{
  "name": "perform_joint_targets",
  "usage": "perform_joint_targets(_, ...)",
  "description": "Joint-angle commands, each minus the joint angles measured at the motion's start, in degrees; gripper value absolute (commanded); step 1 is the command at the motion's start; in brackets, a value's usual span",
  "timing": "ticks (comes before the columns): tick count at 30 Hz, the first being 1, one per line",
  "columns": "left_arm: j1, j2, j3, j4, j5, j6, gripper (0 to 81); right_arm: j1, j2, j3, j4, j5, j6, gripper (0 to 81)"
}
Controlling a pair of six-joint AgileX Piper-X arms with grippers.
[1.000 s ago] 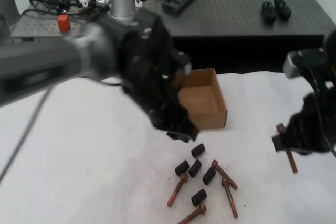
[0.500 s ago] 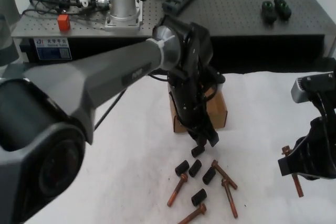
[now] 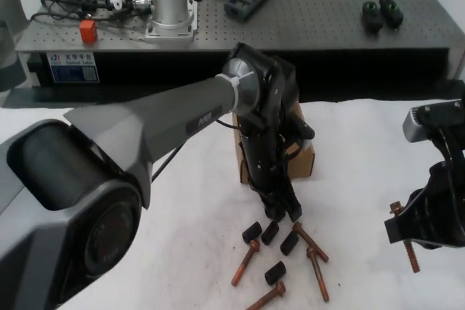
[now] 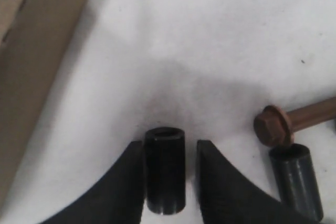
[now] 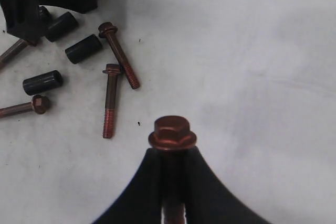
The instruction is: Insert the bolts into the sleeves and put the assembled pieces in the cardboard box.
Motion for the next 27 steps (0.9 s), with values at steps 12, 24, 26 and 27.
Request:
perform_joint_targets(12,0.1,-4.4,-11.5,9.0,-2.5,-1.5,0.7,-0.2,-3.6,-0.2,-13.2,-8.6,8.1,1.6)
perform_joint_targets(24,3.4,-36.9,24.8,-17.5,4.4,-16.3,0.7,3.6,-7.9,-0.2,-51.5,-20.5,34.5,1.6)
perform_joint_targets(26,1.8,-45.1,36.5,-30.4,6.5,-19.3,0.7,6.1,-7.6,-0.2,-56.8,-20.8,36.4,1.6)
perform_joint_targets(27,0.8,-48.9,41.9,-37.9,8.1,-20.0,0.7,7.2,-7.4,-0.2,-58.5,-21.0,37.3,1.6)
